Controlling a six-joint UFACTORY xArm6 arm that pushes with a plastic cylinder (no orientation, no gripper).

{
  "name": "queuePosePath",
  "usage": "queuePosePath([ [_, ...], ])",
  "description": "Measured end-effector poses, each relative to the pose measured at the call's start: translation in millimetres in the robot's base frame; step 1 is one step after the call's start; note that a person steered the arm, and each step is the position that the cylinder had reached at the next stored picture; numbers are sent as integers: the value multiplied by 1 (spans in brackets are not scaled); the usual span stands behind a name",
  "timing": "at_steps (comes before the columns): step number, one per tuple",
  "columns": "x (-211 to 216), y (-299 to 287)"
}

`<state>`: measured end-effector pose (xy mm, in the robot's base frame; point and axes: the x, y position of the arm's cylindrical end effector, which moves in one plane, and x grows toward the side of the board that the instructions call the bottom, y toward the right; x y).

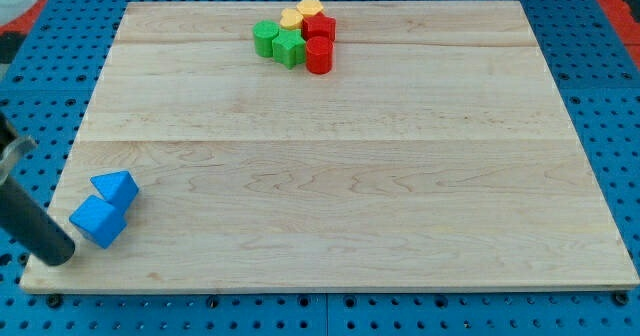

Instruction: Move the blue cube to the center

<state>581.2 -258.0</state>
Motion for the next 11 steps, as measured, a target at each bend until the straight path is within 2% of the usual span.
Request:
queuePosePath([
  [1,-54,21],
  [2,-85,59],
  [3,-132,69],
  [4,-198,69],
  [6,-223,171],
  [7,-234,181],
  [8,-217,184],
  [9,-98,198],
  [10,-6,159],
  [11,-33,59],
])
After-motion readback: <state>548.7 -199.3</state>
